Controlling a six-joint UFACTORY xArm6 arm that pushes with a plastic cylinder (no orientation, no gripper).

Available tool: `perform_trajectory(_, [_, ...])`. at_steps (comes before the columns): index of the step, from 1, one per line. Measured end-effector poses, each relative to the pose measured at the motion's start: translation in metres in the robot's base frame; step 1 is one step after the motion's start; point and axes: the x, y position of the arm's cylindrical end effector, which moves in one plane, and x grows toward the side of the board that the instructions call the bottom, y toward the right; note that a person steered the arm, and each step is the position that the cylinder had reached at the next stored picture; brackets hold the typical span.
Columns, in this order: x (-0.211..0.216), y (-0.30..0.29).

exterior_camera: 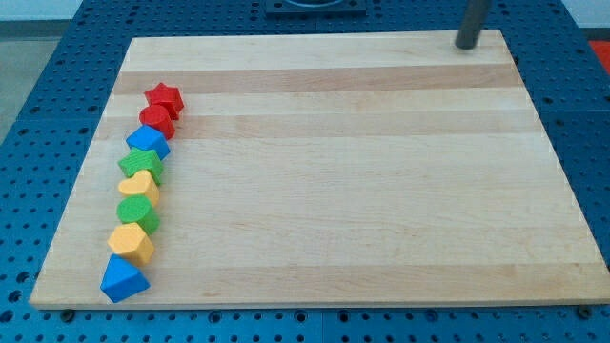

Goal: Push the red star towards the top left of the board

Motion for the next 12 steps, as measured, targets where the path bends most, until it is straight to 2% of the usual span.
perform_trajectory(1, [-0.007,-0.066])
perform_trajectory(2, [-0.003,-0.163])
perform_trajectory(3, [0.009,-0.263])
perform_trajectory(5, [0.059,-0.462])
perform_trajectory(6, [0.068,-0.515])
perform_trajectory(10, [0.15,-0.503])
perform_trajectory(12, [0.153,-0.452])
